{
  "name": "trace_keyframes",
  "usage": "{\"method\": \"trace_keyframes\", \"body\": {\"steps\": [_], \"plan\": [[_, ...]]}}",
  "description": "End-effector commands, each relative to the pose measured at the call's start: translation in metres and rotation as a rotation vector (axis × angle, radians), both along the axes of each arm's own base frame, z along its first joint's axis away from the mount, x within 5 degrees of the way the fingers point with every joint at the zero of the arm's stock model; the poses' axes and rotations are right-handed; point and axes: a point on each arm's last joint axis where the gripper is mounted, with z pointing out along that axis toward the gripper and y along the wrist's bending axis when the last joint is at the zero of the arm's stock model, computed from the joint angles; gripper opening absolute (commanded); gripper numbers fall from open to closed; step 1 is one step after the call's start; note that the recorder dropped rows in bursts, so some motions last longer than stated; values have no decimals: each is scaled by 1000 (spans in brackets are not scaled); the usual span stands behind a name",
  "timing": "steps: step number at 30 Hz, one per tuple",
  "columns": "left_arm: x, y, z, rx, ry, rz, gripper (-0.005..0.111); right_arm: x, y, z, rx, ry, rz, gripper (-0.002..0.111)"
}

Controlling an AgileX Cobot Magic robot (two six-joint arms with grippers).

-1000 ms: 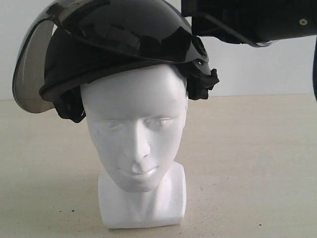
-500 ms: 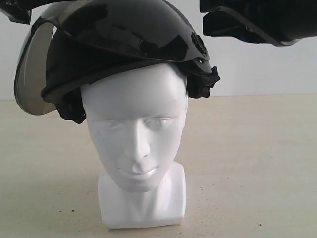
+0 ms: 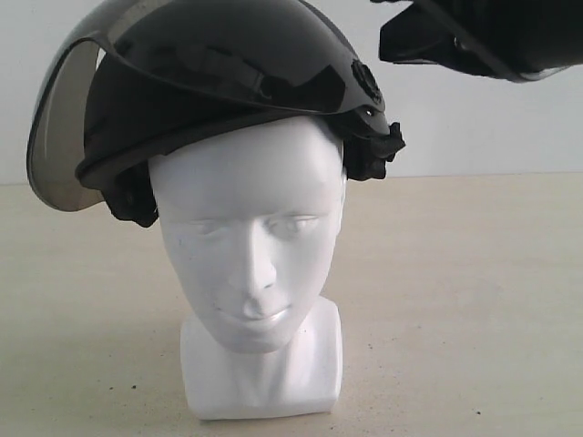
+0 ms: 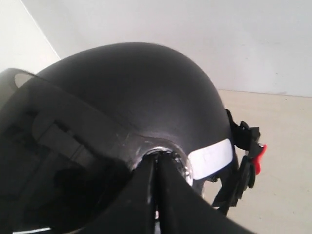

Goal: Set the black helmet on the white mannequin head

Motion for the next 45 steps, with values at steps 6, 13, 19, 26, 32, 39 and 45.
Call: {"method": "trace_keyframes", "body": {"steps": [6, 13, 19, 26, 32, 39, 45], "plan": [[138, 48, -105, -12, 442, 129, 4, 44, -51, 5, 72, -33, -330, 0], [196, 35, -185, -153, 603, -2, 4, 82, -20, -16, 62, -29, -259, 0], [210, 35, -213, -179, 654, -12, 4, 92, 4, -8, 54, -63, -196, 0], [210, 6, -224, -151, 691, -81, 4, 96, 11, -9, 56, -63, -187, 0], [198, -19, -208, -108, 653, -148, 4, 95, 11, -15, 2, -22, -176, 0], [182, -21, -173, -113, 571, -156, 4, 80, 28, -19, -25, 15, -92, 0], [166, -26, -147, -114, 514, -167, 4, 62, 47, -21, -37, 35, -8, 0]]}}
